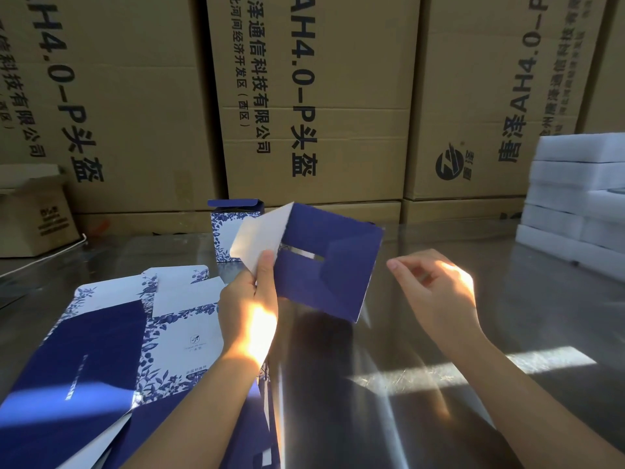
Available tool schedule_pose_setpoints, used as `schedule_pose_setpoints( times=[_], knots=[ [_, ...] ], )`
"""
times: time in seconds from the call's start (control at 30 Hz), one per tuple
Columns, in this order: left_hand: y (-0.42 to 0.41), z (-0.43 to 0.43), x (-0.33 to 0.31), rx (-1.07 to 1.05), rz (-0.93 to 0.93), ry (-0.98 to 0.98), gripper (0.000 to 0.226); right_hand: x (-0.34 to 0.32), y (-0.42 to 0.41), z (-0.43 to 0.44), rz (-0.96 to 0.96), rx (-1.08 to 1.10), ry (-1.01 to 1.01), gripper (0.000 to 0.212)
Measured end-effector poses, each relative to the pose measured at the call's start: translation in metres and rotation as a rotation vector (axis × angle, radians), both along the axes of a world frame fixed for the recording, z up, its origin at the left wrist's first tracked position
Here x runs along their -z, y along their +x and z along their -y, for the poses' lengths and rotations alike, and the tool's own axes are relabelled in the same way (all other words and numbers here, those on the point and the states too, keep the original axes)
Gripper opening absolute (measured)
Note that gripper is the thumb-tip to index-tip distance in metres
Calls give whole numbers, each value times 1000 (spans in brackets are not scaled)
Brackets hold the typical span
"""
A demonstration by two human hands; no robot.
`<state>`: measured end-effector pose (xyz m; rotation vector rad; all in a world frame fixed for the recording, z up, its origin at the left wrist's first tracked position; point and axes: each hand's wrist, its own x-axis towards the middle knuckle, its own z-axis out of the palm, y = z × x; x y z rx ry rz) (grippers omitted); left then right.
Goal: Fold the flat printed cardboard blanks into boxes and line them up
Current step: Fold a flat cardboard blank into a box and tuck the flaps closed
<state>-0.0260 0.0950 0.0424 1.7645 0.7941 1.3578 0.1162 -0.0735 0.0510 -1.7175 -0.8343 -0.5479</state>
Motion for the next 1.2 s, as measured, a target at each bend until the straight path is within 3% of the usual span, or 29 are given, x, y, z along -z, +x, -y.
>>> schedule_pose_setpoints(
  times=[0.37,0.5,0.83,0.97,1.2],
  knots=[
    [-2,2,-1,-12,-41,82,65,-7,-12,1,-74,-146,283,10],
    [-2,6,-1,-6,-81,90,62,-8,-19,0,71,-134,262,16],
    [-2,5,1,-1,-52,67,54,-5,-13,-2,141,-75,193,19],
    [-1,5,1,-6,17,113,45,-5,-14,-1,-10,-79,201,30],
    [-1,8,0,116,166,18,35,-10,-17,-2,-287,-152,271,33]
  ],
)
